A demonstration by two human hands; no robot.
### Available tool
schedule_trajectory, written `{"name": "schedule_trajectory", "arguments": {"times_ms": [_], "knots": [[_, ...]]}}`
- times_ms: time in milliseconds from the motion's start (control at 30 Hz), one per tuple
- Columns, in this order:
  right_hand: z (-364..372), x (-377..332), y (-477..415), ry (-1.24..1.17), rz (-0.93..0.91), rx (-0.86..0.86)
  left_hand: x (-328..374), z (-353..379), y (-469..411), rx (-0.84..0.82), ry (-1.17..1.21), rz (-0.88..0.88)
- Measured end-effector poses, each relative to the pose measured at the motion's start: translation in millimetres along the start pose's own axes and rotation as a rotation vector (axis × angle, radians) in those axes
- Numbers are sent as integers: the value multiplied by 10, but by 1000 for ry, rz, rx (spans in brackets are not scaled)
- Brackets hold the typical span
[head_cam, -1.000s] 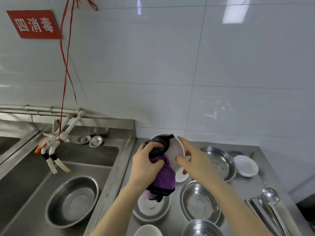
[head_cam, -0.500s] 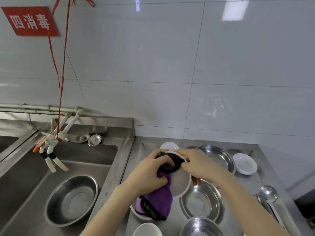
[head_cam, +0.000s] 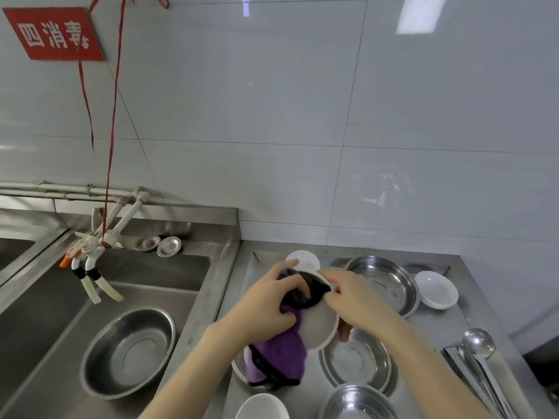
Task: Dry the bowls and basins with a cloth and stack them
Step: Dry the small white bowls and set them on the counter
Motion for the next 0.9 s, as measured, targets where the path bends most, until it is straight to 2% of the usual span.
{"name": "schedule_trajectory", "arguments": {"times_ms": [67,100,233,333,400,467,567,667,767,833,900], "knots": [[17,-15,0,30,22,-97,26,-23,-35,-157,6,56],[26,1,-7,4,44,-85,23,-64,-68,-131,30,69],[24,93,10,-182,138,128,10,-306,-73,323,153,40],[52,124,31,-216,110,260,-63,-343,48,563,311,-244],[84,93,58,-159,31,324,-107,-252,64,528,351,-498],[137,57,91,-121,-23,340,-107,-142,58,412,321,-614],[150,49,128,-93,-31,329,-116,-132,-1,361,224,-520],[100,8,121,-35,-83,197,-128,-104,-75,152,89,-358],[53,-54,88,156,-175,97,-45,-51,-135,-12,-19,-211],[46,-60,56,175,-202,127,25,-56,-163,13,-67,-135],[39,-28,31,165,-205,226,86,-93,-145,135,-49,-110]]}}
Point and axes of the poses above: each hand's wrist, its own y-axis away from the middle knuckle, its own z-axis out of the palm, x = y × z, the point moved 5 cm from there along -y, towards the middle knuckle, and after that the axes turned 11 degrees about x, right-handed, at the moved point
